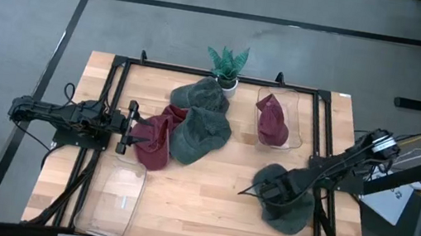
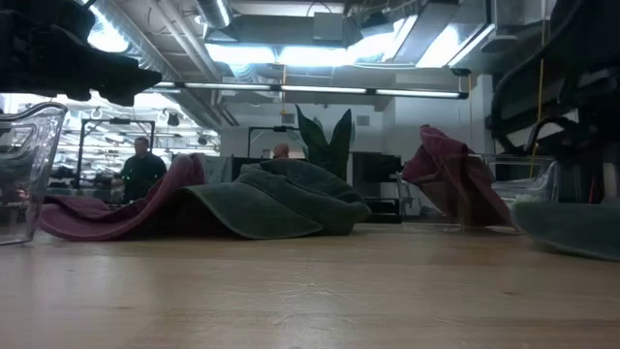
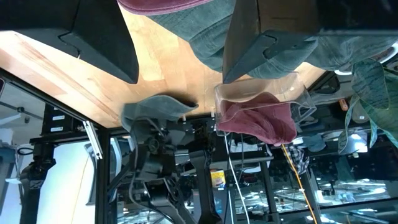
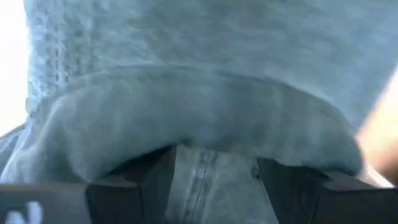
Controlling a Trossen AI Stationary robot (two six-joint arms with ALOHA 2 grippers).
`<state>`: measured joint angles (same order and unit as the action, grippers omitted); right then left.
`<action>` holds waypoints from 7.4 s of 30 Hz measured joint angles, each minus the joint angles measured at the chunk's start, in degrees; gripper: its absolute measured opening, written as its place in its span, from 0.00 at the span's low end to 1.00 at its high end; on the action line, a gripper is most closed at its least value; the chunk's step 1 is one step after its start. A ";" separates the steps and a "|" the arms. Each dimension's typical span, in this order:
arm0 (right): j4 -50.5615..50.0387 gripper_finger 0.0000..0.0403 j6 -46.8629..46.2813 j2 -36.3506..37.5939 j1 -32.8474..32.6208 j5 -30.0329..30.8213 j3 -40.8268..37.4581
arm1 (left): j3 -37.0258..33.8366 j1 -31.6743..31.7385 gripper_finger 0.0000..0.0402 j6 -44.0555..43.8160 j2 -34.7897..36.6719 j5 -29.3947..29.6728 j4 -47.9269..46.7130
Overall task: Pick & Place hat
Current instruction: Put the bottom gray cap into the bottom left transparent bin
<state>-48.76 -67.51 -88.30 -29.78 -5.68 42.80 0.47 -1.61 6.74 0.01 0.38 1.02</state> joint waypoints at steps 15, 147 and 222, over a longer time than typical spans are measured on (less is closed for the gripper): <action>8.64 0.18 0.50 -3.48 0.04 0.07 0.04 | 0.00 -0.01 0.57 0.00 0.00 0.00 0.00; 29.77 0.38 101.13 -19.70 17.81 -10.13 38.98 | 0.00 0.00 0.57 0.00 0.00 0.00 0.04; 28.36 0.02 68.31 -29.16 20.39 0.10 39.05 | 0.00 -0.01 0.57 0.00 0.00 0.00 0.04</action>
<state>-20.40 0.81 -117.46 -9.39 -5.58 81.84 0.47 -1.62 6.74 0.01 0.38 1.06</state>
